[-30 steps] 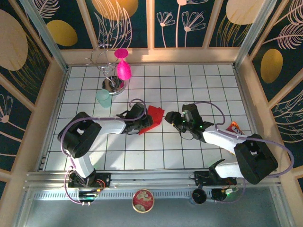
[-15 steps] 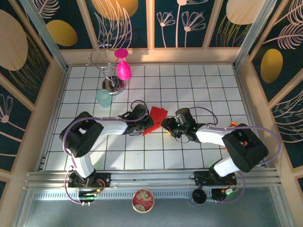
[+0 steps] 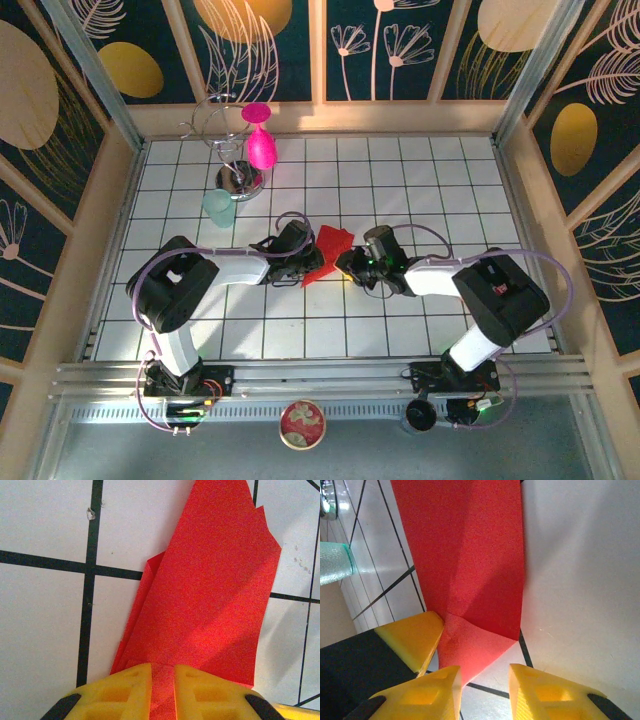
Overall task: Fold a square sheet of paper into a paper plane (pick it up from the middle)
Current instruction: Fold the wing for the fifth time at the center of the table.
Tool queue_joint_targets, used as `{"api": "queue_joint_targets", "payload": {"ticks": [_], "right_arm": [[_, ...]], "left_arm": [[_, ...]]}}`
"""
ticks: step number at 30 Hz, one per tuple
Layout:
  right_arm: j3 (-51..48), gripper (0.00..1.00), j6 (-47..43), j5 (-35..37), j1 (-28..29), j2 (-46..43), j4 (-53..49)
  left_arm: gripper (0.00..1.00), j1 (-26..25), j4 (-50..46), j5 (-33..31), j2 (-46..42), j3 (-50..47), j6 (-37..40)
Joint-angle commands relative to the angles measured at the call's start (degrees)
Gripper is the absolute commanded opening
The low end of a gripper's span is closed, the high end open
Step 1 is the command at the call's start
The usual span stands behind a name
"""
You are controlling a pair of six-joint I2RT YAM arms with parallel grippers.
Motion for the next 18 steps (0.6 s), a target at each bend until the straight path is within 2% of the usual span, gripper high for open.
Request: {"api": "queue_joint_targets", "payload": {"ticks": [1,18], "right_arm": [[1.39,0.31,-0.44,-0.50,0.60,1.50,1.49],[-0.78,0.28,0.46,-2.61,0.05,2.95,12.15]], "left_arm": [[0.19,-0.38,-2.32,0.17,1.01,-0.15,-0.58],[0.19,-0.38,-2.57,0.00,0.01,-0.33,-0.59]]}}
